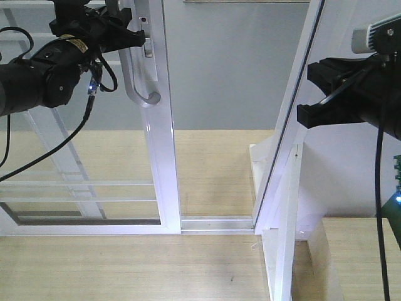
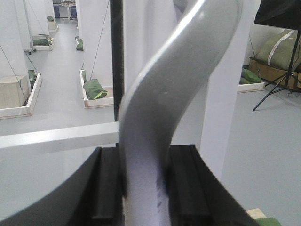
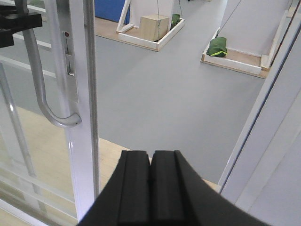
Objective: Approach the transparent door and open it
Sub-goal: 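Slide the door panel away from the frame with the left gripper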
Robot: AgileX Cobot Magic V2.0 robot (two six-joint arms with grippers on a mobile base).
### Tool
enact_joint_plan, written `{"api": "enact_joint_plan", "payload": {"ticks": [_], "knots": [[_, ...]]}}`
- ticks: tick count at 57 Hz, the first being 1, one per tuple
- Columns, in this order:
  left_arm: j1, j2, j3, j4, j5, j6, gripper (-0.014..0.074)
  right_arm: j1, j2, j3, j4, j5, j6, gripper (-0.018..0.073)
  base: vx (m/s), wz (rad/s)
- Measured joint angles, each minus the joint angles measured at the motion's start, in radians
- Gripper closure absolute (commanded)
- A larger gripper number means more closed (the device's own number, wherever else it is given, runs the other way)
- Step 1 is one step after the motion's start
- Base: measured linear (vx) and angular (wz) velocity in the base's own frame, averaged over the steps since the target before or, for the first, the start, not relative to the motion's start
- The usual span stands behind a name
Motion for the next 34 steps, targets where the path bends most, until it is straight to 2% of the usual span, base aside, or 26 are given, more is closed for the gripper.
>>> {"api": "enact_joint_plan", "payload": {"ticks": [8,15,34], "knots": [[0.011,-0.013,0.0,0.007,0.032,0.004,0.0596,0.0,0.0,0.0,-0.002,0.0,0.0,0.0558,0.0,0.0],[0.024,-0.037,0.0,0.006,0.09,0.042,0.0596,0.0,0.0,0.0,-0.003,0.0,0.0,0.0558,0.0,0.0],[0.06,-0.095,0.0,-0.046,0.215,0.081,0.0596,0.0,0.0,0.0,-0.003,0.0,0.0,0.0558,0.0,0.0]]}}
